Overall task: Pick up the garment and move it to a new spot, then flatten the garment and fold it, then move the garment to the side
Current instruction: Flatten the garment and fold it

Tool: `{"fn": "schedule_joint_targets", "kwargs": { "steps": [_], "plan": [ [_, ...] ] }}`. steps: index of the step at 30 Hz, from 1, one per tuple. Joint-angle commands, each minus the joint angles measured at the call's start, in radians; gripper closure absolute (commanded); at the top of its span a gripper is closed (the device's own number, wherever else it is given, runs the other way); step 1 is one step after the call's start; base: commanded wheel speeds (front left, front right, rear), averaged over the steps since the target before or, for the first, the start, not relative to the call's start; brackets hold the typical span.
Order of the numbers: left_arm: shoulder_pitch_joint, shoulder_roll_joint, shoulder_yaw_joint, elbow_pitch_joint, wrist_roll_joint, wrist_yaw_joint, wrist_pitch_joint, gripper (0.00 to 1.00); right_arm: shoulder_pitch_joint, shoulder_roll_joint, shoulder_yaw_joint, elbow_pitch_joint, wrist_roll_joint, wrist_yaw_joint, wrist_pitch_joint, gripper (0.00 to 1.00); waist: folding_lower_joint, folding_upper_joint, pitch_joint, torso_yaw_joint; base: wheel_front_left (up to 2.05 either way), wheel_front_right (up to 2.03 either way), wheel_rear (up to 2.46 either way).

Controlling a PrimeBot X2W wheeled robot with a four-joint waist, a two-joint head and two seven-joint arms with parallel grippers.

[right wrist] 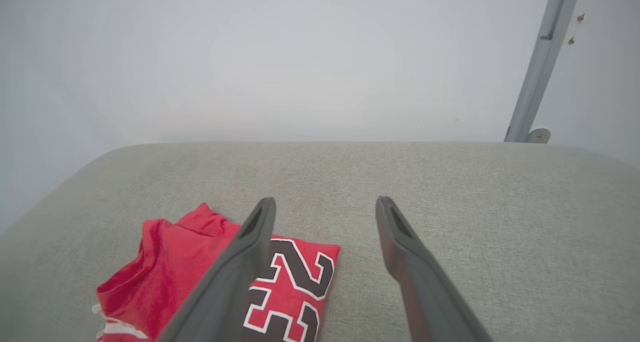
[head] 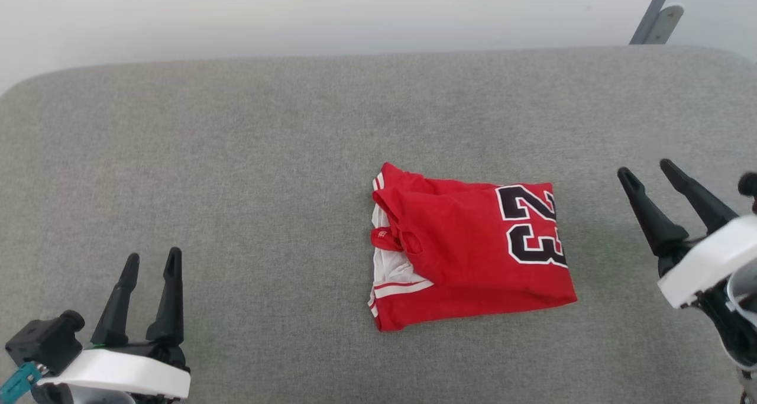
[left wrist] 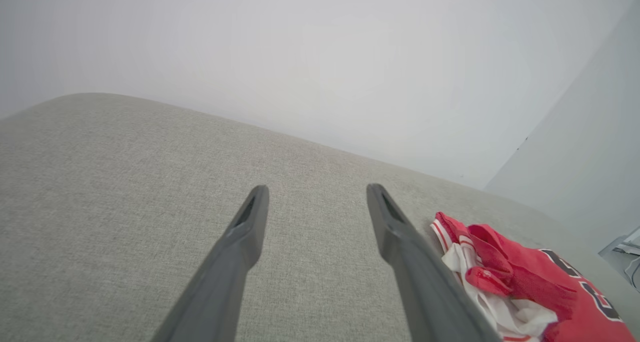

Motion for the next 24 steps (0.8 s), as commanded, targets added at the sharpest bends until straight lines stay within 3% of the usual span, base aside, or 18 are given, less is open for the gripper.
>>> {"fn": "schedule_joint_targets", "kwargs": {
  "steps": [1, 4, 11, 24],
  "plan": [
    [0.017, 0.006, 0.002, 0.002, 0.013, -0.004, -0.004, 0.00, 0.021, -0.006, 0.007, 0.013, -0.014, -0.001, -0.059, 0.00, 0.0000, 0.0000, -0.016, -0.007, 0.00, 0.00, 0.00],
    [0.039, 0.009, 0.015, 0.014, 0.036, -0.004, -0.004, 0.00, 0.057, -0.027, 0.025, 0.059, -0.043, -0.001, -0.177, 0.00, 0.0000, 0.0000, -0.040, -0.013, 0.00, 0.00, 0.00],
    [0.084, 0.006, 0.060, 0.012, 0.091, -0.004, -0.004, 0.00, 0.097, -0.038, 0.046, 0.169, -0.093, -0.001, -0.337, 0.00, 0.0000, 0.0000, -0.082, -0.018, 0.00, 0.00, 0.00],
    [0.154, -0.013, 0.109, 0.000, 0.129, -0.003, -0.004, 0.00, 0.144, -0.008, 0.053, 0.303, -0.124, -0.001, -0.458, 0.00, 0.0000, 0.0000, -0.132, -0.019, 0.00, 0.00, 0.00]
  ]
}}
